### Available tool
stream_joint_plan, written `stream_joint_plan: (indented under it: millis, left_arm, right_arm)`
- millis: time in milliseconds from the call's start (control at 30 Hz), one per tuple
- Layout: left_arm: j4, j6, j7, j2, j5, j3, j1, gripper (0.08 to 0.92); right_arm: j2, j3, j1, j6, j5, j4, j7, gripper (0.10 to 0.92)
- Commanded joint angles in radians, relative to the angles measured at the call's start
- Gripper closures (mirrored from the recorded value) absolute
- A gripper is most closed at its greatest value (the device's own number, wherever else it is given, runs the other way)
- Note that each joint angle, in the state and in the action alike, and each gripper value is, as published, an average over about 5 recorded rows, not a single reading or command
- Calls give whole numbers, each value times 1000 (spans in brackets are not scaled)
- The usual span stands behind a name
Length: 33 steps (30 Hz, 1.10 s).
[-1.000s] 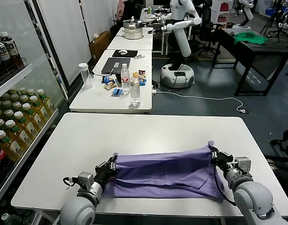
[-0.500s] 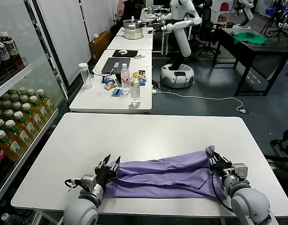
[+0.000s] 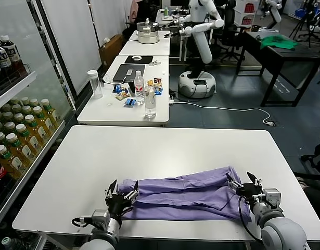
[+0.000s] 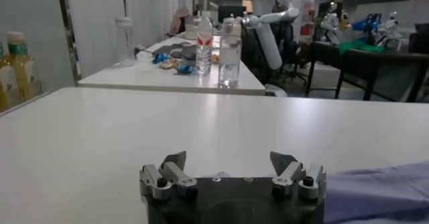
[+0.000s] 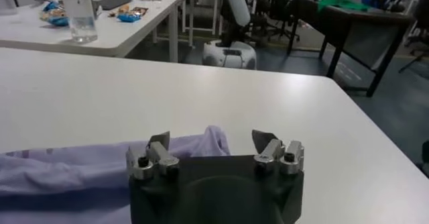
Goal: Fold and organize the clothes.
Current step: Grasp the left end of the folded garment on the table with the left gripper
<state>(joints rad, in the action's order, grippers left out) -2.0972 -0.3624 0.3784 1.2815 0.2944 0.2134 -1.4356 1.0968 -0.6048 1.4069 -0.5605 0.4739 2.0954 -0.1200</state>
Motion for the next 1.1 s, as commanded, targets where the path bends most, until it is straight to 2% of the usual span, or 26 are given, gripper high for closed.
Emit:
stream_joint_plan:
  millis: [33, 133, 233, 667, 933, 1100]
  left_arm:
    - [96, -9, 55, 76, -91, -12, -33, 177]
    - [129, -12, 62, 85, -93, -14, -27, 182]
    - [152, -12, 64, 93, -91, -15, -21, 230]
    - [188, -11, 57, 75, -30, 26, 21, 600]
    - [180, -7, 37, -32, 48, 164, 75, 840]
    - [163, -6, 18, -148, 100, 301, 109, 877]
  right_arm:
    - [3, -14, 31, 2, -4, 18, 1, 203]
    - [3, -20, 37, 3, -1, 21, 2, 203]
    - [1, -24, 40, 4, 3, 22, 2, 203]
    - [-10, -25, 35, 3, 17, 26, 0, 203]
    - [-23, -27, 24, 3, 34, 30, -6, 203]
    - [-31, -31, 17, 3, 44, 32, -9, 203]
